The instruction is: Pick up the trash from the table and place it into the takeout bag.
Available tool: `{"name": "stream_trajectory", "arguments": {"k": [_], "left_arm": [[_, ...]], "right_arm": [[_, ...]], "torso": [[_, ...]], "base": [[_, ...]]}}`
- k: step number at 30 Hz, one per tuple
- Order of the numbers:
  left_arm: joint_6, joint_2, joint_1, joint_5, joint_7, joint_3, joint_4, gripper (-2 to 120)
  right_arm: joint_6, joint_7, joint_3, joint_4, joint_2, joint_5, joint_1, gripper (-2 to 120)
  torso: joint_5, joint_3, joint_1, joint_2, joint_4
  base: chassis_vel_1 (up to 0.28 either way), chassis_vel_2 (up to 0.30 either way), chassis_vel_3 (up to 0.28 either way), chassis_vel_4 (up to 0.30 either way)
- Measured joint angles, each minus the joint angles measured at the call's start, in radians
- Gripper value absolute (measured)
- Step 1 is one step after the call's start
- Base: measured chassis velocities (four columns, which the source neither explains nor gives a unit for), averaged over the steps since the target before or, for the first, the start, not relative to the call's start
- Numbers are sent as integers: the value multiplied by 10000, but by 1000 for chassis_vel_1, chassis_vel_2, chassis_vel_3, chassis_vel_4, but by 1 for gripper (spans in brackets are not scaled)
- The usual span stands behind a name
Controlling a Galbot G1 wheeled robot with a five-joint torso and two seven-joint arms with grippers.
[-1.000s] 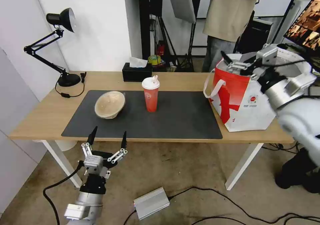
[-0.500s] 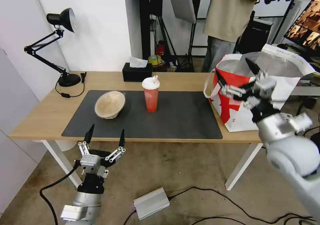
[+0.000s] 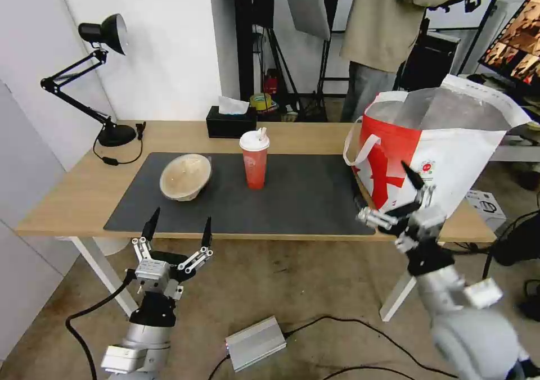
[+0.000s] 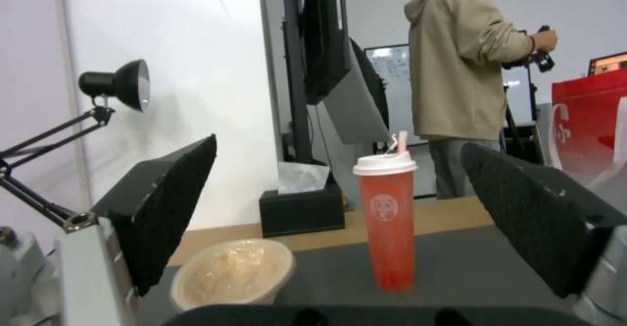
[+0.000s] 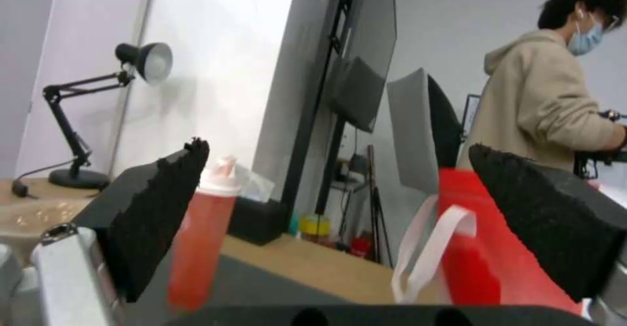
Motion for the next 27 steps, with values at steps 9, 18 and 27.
{"name": "stream_trajectory", "arguments": {"k": [9, 18, 27], "left_arm": [[-39, 93, -247, -94, -26, -90, 230, 100], [-25, 100, -491, -170, -37, -119, 412, 100], [-34, 45, -537, -153, -7, -109, 560, 100]], "right_arm": [[527, -38, -321, -318, 859, -789, -541, 100], [788, -44, -726, -804, 1424, -1394, -673, 100], [918, -26, -960, -965, 1661, -1584, -755, 100]], "torso": [[0, 1, 2, 0, 0], [2, 1, 2, -1, 0], [2, 0, 1, -1, -1]], "base": [[0, 0, 0, 0], [0, 0, 0, 0], [0, 0, 0, 0]]}}
